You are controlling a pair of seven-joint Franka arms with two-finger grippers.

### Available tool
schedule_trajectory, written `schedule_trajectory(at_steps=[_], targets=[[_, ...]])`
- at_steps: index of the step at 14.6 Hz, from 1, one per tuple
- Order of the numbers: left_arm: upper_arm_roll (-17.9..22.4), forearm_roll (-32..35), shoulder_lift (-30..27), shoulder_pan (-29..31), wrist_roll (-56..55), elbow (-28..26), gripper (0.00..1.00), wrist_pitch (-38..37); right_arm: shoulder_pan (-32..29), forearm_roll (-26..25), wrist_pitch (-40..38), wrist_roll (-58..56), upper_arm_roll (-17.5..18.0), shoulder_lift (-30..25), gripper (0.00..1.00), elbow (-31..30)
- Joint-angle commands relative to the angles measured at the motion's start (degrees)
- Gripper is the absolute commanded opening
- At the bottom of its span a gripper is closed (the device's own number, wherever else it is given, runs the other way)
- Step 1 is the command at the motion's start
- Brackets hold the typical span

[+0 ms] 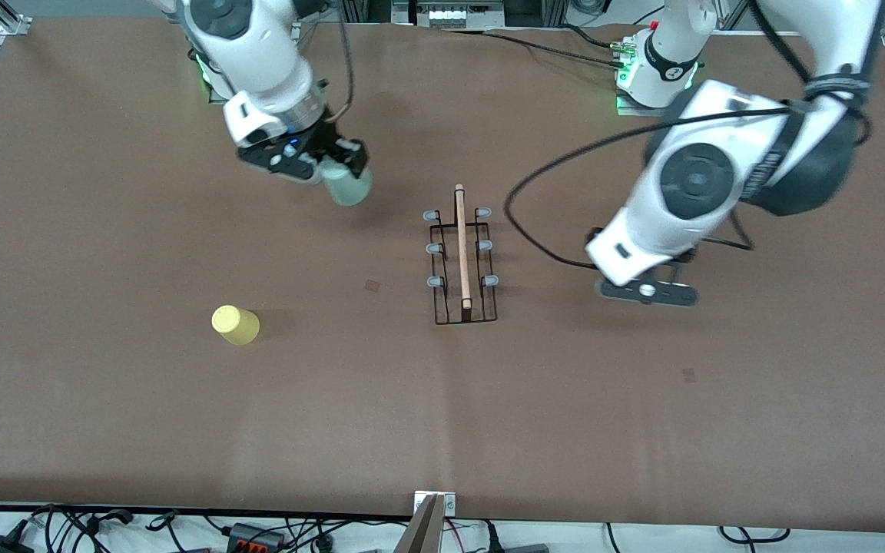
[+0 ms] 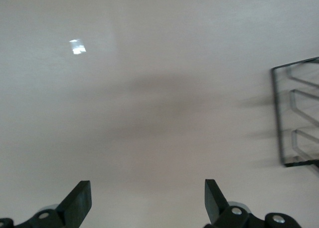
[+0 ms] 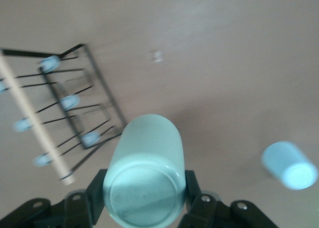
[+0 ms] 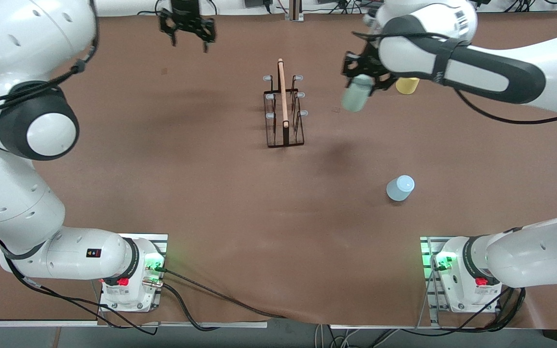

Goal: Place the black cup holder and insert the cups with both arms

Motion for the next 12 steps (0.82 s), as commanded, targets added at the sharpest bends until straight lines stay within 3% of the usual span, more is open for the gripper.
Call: schedule_trajectory(at_steps=[1,2,5,8,12], targets=[[-0.83,0.46,-3.74,7.50,10.51,-5.35,1.00,0.22,5.81,-3.66,3.40,8.64,-0.21,7.83,0.23,6.07],[-0.83,0.37,-4.79,10.05,12.63,-7.46,1.00,0.75,7.22,-6.13,5.68,11.54,-0.21,10.03,0.23,6.51],[-0.83,-0.42,-4.80,15.15,18.24,-6.08,1.00,0.84,8.12,-8.61,8.78,12.45,-0.30,14.78,0.24,8.27],[-0.66,-3.05,-4.36,21.04,29.15,-0.73,1.00,0.75,8.64,-9.49,11.06,12.98,-0.30,17.25,0.24,8.62],[-0.22,-2.88,-2.69,22.64,29.79,7.98,1.00,0.05,9.70,-9.67,12.39,13.50,-0.30,18.40,0.25,8.62]])
